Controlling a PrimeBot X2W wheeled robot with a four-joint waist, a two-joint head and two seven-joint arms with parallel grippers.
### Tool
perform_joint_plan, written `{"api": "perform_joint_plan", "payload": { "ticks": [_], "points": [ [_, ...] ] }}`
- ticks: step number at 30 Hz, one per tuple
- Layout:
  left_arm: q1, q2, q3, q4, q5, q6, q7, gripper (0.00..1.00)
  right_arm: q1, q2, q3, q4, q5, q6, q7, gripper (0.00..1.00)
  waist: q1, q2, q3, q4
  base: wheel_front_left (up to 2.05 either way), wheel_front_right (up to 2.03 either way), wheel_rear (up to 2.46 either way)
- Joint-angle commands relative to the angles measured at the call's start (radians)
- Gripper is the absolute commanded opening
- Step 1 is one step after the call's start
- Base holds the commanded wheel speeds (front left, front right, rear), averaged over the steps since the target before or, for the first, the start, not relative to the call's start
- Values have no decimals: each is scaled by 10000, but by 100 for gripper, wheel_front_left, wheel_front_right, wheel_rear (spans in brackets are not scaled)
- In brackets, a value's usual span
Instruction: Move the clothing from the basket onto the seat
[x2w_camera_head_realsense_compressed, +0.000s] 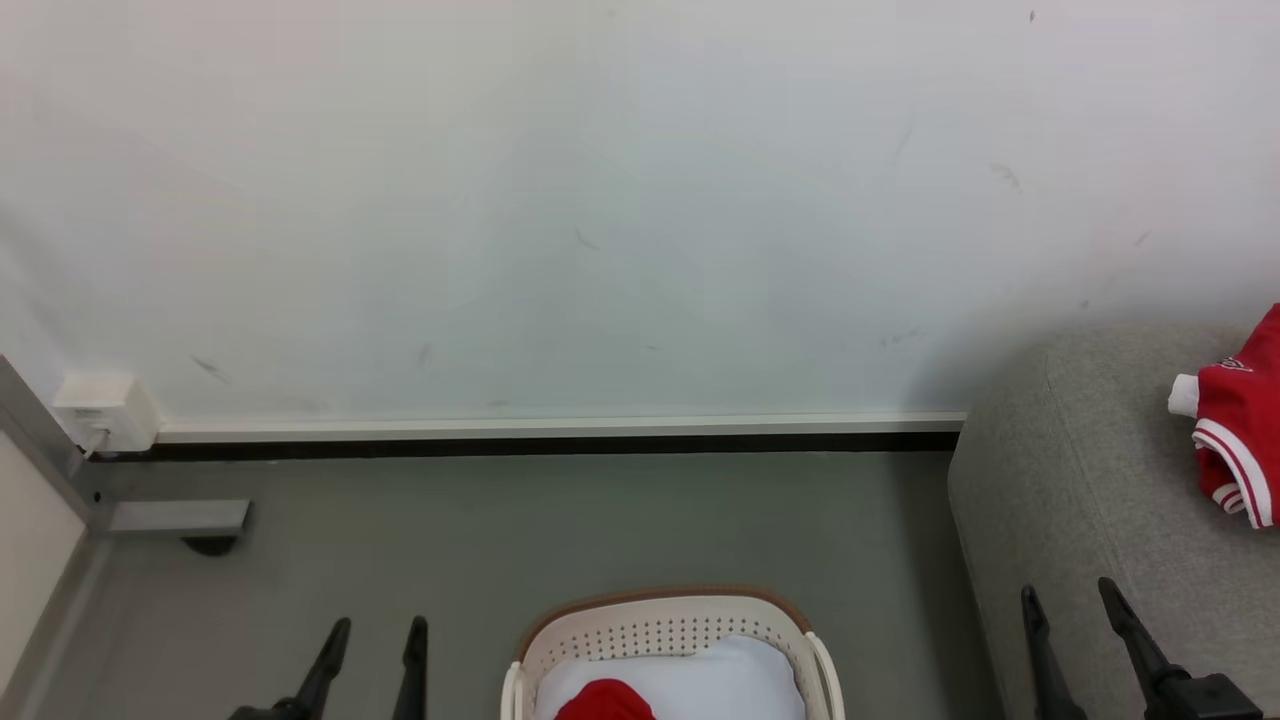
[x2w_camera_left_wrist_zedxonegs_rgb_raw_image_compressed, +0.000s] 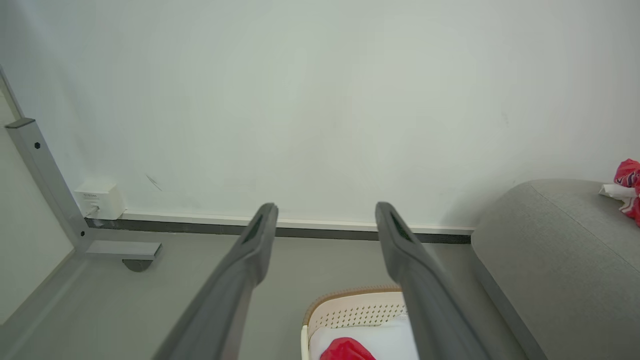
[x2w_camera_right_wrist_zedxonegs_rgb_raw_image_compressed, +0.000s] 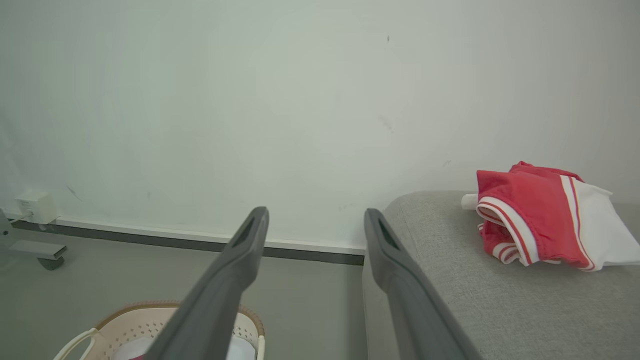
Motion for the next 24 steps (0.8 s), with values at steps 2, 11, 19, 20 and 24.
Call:
{"api": "perform_joint_plan", "payload": {
  "ticks": [2,11,19,20,24],
  "points": [
    [88,-89,319,181,242,-137,-4,100,122,-26,129,119,74,-22,10,100,2,-1,-39,39,0,0,0],
    [89,-371,949,455,585,-572,-5,100,157,-29,349,218,211,-22,9,100,2,-1,-27,35,0,0,0],
    [-59,-507,765,843,1000,-971,-5,100,-83,-29,330,80,117,-22,9,100,2,-1,243,-281,0,0,0],
    [-113,-478,578,1002,1047,-1062,-5,100,-126,-29,311,59,107,-22,9,100,2,-1,292,-348,0,0,0],
    [-477,-257,-305,1841,1535,-1361,364,100,-248,-29,285,-21,72,-22,9,100,2,-1,554,-679,0,0,0]
  ]
}}
